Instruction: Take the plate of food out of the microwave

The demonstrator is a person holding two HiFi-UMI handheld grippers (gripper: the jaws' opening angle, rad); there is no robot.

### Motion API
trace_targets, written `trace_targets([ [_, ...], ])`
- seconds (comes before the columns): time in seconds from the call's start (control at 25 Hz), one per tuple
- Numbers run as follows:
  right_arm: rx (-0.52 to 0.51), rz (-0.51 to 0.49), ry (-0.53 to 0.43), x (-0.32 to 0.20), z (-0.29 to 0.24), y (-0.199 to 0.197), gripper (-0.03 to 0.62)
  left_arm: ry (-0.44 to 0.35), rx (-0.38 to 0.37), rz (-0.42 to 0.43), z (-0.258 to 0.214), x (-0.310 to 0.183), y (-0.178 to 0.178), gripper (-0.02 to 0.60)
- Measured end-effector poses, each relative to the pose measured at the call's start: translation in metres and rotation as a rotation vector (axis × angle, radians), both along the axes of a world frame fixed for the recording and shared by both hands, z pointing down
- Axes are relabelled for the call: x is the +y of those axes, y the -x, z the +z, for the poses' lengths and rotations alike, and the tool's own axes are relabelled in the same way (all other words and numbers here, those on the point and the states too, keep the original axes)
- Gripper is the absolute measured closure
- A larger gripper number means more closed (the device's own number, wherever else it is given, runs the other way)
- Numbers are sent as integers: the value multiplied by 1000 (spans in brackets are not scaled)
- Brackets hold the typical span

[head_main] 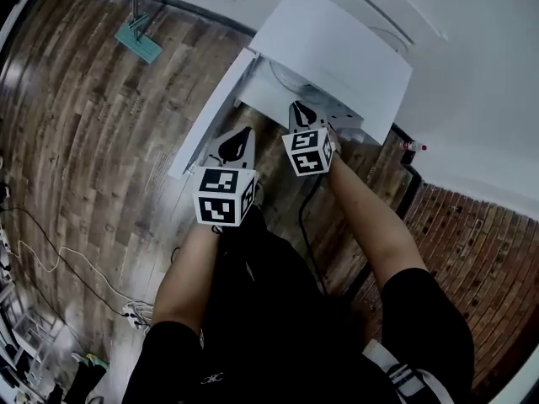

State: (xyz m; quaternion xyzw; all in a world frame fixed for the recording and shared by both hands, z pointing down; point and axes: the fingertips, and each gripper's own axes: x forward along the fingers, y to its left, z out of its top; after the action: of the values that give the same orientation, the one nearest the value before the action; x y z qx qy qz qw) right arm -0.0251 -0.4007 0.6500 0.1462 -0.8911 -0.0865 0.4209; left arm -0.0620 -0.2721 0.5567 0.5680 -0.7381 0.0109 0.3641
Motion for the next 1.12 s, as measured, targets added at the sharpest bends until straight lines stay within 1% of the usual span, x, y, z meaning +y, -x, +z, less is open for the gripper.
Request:
trace_targets([
  [0.12,12,-59,2,-9,34,12,578,-4,-3,-2,31,-10,4,586],
  [0.2,38,-104,23,-13,58,17,489,-8,5,-2,49,-14,2,586],
  [0.36,95,-165,21,-25,100,27,413,-11,30,-13,80,-13,0,586],
  [0.4,105,-172,30,-28,109,30,382,-11,37,-18,86,-12,-1,586],
  [0.52,130,-184,47,-40,129,41,324,-14,60,-35,102,-7,-1,586],
  [0.64,151,-208,29,-50,142,50,304,-12,86,-47,115,-1,-1,586],
  [0.72,172,-209,38,-56,149,54,296,-6,97,-49,122,4,-3,586],
  [0.92,267,-215,57,-62,169,54,293,14,114,-41,133,11,-6,586],
  [1.0,295,-217,43,-65,173,54,293,16,122,-32,136,12,-9,586],
  [1.12,320,-232,-2,-66,173,55,293,21,130,-15,140,12,-14,586],
])
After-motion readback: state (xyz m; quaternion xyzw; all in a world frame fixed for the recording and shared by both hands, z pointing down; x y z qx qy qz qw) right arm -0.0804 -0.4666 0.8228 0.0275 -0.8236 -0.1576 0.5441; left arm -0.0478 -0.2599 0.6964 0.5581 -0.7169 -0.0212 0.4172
